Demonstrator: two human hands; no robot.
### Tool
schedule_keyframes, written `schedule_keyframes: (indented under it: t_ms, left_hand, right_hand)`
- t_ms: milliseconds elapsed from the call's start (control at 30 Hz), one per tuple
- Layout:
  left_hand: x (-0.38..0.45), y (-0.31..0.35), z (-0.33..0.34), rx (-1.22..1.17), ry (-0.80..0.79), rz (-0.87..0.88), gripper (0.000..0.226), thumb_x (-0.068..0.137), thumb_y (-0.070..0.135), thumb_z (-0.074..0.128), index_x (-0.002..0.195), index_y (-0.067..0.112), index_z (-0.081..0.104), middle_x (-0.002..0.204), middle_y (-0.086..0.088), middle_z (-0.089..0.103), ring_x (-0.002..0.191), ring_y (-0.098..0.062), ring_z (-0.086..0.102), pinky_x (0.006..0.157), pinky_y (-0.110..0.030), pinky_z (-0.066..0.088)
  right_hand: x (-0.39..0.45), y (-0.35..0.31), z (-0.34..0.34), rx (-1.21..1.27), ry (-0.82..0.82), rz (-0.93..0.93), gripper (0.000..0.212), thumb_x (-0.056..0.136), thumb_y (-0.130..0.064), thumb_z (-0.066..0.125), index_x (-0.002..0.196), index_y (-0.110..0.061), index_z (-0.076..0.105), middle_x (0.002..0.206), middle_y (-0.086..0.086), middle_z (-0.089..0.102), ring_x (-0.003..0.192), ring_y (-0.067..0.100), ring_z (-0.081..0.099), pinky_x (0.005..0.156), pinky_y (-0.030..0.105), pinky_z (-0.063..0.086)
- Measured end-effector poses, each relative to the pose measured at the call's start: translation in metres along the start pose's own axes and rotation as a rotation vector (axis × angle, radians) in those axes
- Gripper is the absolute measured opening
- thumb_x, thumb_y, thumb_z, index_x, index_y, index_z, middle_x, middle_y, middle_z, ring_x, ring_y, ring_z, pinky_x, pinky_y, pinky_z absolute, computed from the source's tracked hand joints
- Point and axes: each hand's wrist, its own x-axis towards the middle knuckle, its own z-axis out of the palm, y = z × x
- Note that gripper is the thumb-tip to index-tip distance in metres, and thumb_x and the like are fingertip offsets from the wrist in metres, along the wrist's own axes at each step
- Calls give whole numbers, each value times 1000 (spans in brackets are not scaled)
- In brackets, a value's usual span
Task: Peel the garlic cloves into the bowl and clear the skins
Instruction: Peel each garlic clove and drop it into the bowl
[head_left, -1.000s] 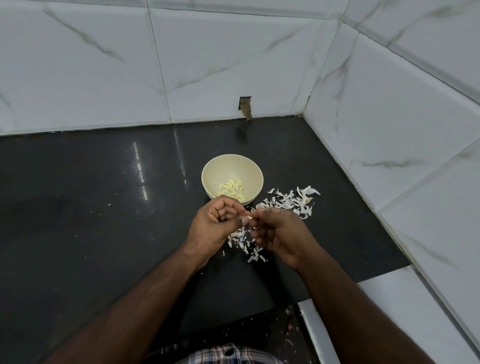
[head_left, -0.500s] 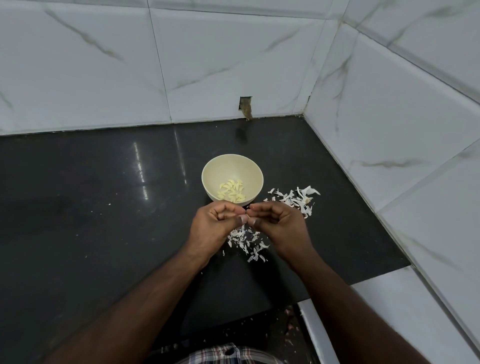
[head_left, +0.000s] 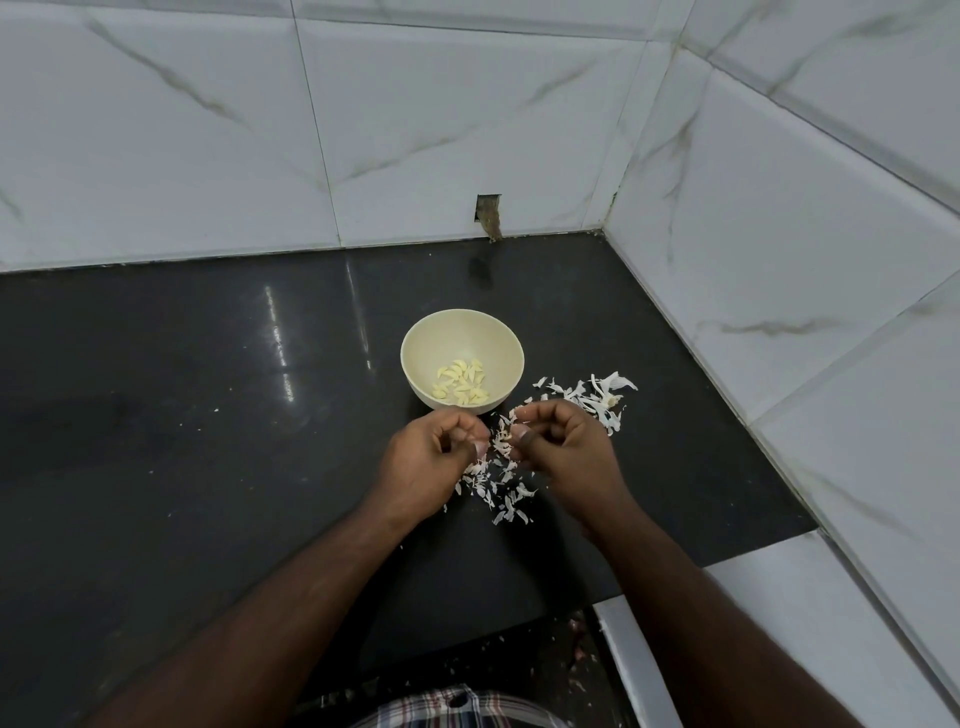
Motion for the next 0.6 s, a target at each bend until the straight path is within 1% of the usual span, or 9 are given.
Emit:
schedule_keyframes:
  t_ms: [33, 100, 133, 200, 267, 300, 433, 533, 600]
  left_hand:
    - [0, 1, 0, -21, -13, -28, 16, 91, 21, 70, 88, 37, 72, 77, 11, 74, 80, -13, 70, 82, -39, 55]
    - [-2, 5, 0, -78, -53, -46, 9, 93, 30, 69, 95, 37, 73, 79, 9, 77, 84, -12, 73, 89, -42, 56]
    - [-2, 6, 1, -103, -68, -33, 10, 90, 31, 71, 96, 38, 74, 80, 8, 77, 86, -12, 73, 91, -44, 57]
    - [-4, 8, 2, -137, -83, 0, 16, 87, 21, 77, 95, 35, 77, 81, 5, 76, 85, -16, 73, 90, -47, 58]
    - [-4, 9, 3, -162, -57, 8, 18, 85, 11, 78, 92, 28, 78, 81, 0, 76, 84, -22, 72, 86, -46, 59]
    - [-4, 9, 2, -163, -38, 8, 17, 85, 10, 78, 90, 26, 79, 81, -1, 75, 83, -23, 71, 84, -45, 58]
    - [-5, 10, 3, -157, -29, -18, 9, 86, 14, 78, 86, 23, 78, 78, -2, 74, 74, -14, 67, 76, -34, 56]
    - [-7, 13, 3, -190, -27, -66, 5, 86, 16, 77, 83, 20, 77, 77, -15, 70, 66, -12, 58, 64, -27, 47]
    - [-7, 13, 3, -220, -25, -92, 6, 86, 16, 77, 82, 19, 77, 78, -18, 69, 63, -12, 55, 59, -22, 44]
  right_hand:
    - [0, 0, 0, 2, -3, -4, 11, 91, -4, 68, 98, -12, 65, 70, 4, 70, 70, 25, 64, 68, 41, 52]
    - [-1, -1, 0, 23, -13, -4, 12, 90, -3, 70, 98, -10, 64, 76, 12, 70, 71, 24, 65, 68, 39, 53]
    - [-1, -2, 1, 42, -21, 1, 13, 89, -1, 71, 98, -8, 64, 80, 18, 70, 70, 22, 66, 66, 34, 54]
    - [-3, -4, 2, 73, -37, 11, 16, 87, 2, 72, 97, -6, 63, 83, 21, 70, 67, 16, 65, 61, 25, 53]
    - [-3, -5, 2, 116, -44, 33, 17, 86, 4, 72, 95, -5, 62, 77, 16, 69, 62, 15, 63, 57, 25, 51]
    - [-3, -5, 2, 145, -48, 47, 17, 85, 5, 72, 95, -5, 61, 74, 13, 68, 60, 16, 63, 56, 25, 50]
    - [-4, -4, 2, 157, -61, 53, 15, 86, 6, 70, 92, -4, 61, 72, 14, 67, 59, 17, 62, 54, 25, 49]
    - [-5, -5, 3, 72, -71, 0, 14, 88, 8, 67, 93, -4, 62, 75, 12, 66, 62, 11, 64, 58, 22, 52]
    - [-4, -4, 3, 7, -78, -43, 16, 88, 9, 67, 94, -5, 63, 77, 9, 67, 66, 9, 65, 63, 23, 54]
